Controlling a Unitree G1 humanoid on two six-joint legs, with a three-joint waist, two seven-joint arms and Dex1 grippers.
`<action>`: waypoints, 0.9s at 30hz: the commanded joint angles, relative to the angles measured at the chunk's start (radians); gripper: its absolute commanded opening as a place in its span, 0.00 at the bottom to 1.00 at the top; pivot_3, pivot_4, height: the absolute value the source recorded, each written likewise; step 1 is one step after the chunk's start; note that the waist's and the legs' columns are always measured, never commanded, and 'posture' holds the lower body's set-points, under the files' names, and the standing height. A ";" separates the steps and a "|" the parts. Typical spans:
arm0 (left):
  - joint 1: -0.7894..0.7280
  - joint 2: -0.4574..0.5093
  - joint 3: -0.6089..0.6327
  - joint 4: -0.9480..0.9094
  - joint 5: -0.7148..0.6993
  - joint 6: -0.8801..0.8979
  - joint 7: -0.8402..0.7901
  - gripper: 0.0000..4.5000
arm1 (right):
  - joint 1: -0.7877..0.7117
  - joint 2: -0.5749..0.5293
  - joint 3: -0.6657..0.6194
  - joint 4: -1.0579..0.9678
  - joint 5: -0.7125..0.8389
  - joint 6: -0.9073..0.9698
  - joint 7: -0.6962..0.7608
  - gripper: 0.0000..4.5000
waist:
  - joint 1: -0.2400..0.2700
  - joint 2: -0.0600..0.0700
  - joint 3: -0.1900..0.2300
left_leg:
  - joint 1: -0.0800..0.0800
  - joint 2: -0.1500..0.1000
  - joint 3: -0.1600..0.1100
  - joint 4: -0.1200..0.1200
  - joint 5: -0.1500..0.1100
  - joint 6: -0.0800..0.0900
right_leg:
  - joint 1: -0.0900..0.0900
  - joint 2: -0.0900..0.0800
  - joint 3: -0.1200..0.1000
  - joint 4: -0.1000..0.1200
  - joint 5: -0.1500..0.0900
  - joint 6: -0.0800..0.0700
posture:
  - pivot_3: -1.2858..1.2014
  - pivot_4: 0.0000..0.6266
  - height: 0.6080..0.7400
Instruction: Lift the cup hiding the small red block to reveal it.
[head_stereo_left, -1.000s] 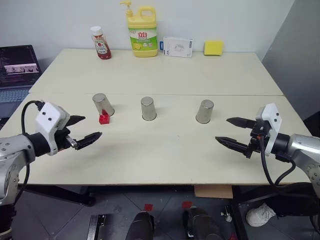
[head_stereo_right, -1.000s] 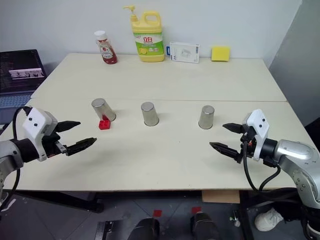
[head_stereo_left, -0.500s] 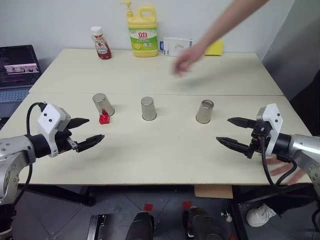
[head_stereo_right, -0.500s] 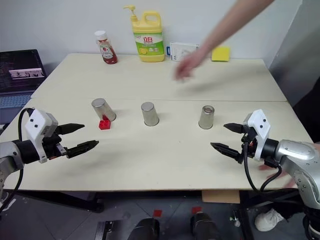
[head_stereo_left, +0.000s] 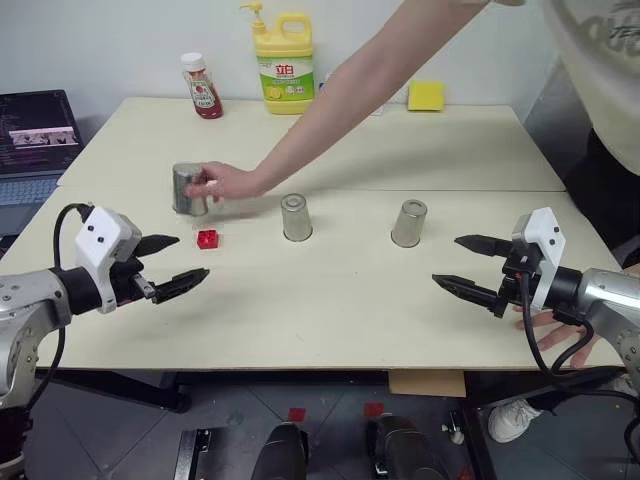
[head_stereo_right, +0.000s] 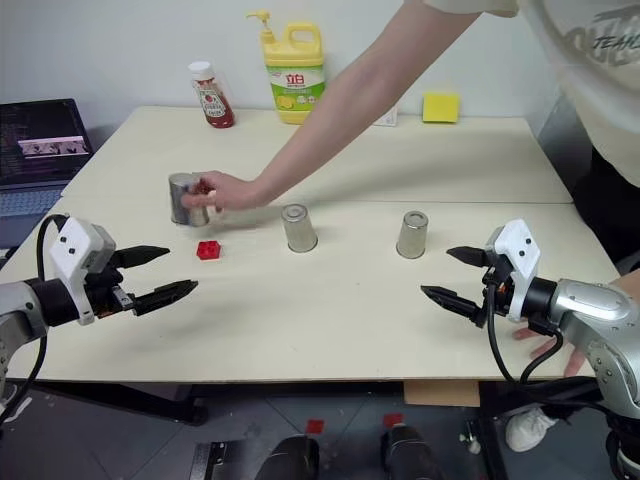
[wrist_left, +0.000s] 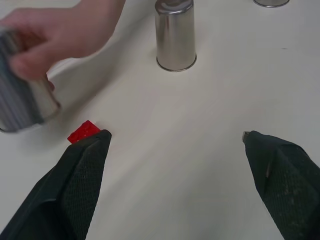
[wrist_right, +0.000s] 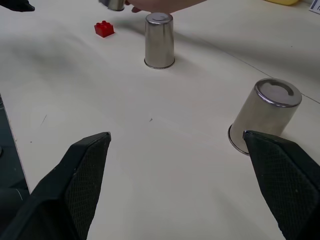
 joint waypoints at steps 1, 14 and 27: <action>-0.015 0.032 -0.002 -0.007 0.006 -0.004 -0.009 1.00 | 0.008 -0.006 -0.015 -0.028 -0.003 -0.022 0.009 1.00 | 0.000 0.000 0.000 | 0.000 0.000 0.000 0.000 0.000 0.000 | 0.000 0.000 0.000 0.000 0.000 0.000 | 0.52 0.24 1.00; -0.028 0.037 -0.013 0.002 0.010 -0.006 -0.006 1.00 | 0.020 0.000 -0.012 -0.037 -0.002 -0.032 0.000 1.00 | 0.000 0.000 0.000 | 0.000 0.000 0.000 0.000 0.000 0.000 | 0.000 0.000 0.000 0.000 0.000 0.000 | 0.52 0.24 1.00; -0.045 0.035 -0.034 0.003 0.004 -0.004 -0.008 1.00 | 0.011 0.006 -0.007 -0.047 0.004 -0.020 -0.019 1.00 | 0.000 0.000 0.000 | 0.000 0.000 0.000 0.000 0.000 0.000 | 0.000 0.000 0.000 0.000 0.000 0.000 | 0.52 0.24 1.00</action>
